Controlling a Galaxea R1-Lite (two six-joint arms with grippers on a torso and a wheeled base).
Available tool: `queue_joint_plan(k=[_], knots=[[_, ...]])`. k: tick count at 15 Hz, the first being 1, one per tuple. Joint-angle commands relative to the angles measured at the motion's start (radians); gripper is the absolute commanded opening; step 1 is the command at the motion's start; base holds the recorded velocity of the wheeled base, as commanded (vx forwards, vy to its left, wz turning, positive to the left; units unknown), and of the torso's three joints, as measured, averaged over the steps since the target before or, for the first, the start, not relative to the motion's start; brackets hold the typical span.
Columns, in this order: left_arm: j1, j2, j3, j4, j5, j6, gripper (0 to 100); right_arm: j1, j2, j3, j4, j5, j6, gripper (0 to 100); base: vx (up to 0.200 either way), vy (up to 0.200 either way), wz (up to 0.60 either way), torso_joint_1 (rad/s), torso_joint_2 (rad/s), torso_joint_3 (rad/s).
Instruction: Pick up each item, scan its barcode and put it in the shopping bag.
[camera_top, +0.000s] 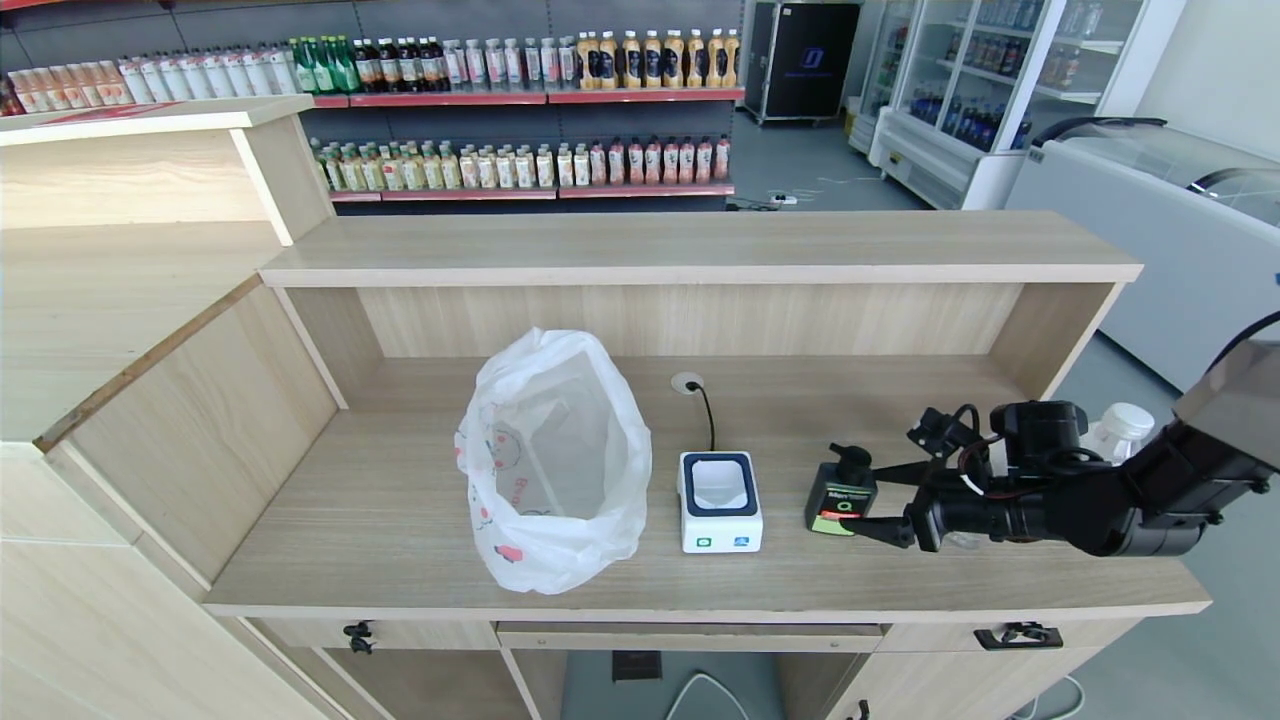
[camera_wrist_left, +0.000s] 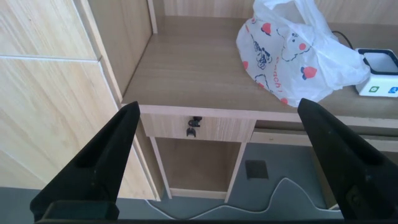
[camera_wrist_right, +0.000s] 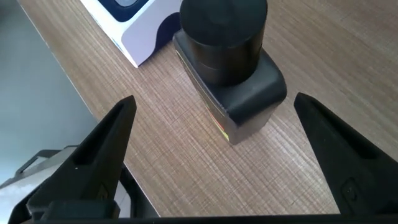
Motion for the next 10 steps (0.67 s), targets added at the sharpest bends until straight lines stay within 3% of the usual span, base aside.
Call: queue_joint_plan(k=[1, 6, 7, 10], knots=[[0.0, 0.0, 0.0, 0.0, 0.0, -0.001, 100, 0.014, 0.025, -0.004, -0.012, 0.0, 0.001, 100, 0.0, 0.0, 0.0, 0.0, 0.0, 0.0], [0.0, 0.0, 0.0, 0.0, 0.0, -0.001, 100, 0.036, 0.055, -0.038, -0.023, 0.0, 0.007, 100, 0.0, 0.0, 0.0, 0.0, 0.0, 0.0], [0.0, 0.0, 0.0, 0.0, 0.0, -0.001, 100, 0.037, 0.06, -0.043, -0.025, 0.0, 0.012, 0, 0.0, 0.0, 0.0, 0.0, 0.0, 0.0], [0.0, 0.0, 0.0, 0.0, 0.0, -0.001, 100, 0.037, 0.069, -0.053, -0.023, 0.0, 0.012, 0, 0.0, 0.0, 0.0, 0.0, 0.0, 0.0]])
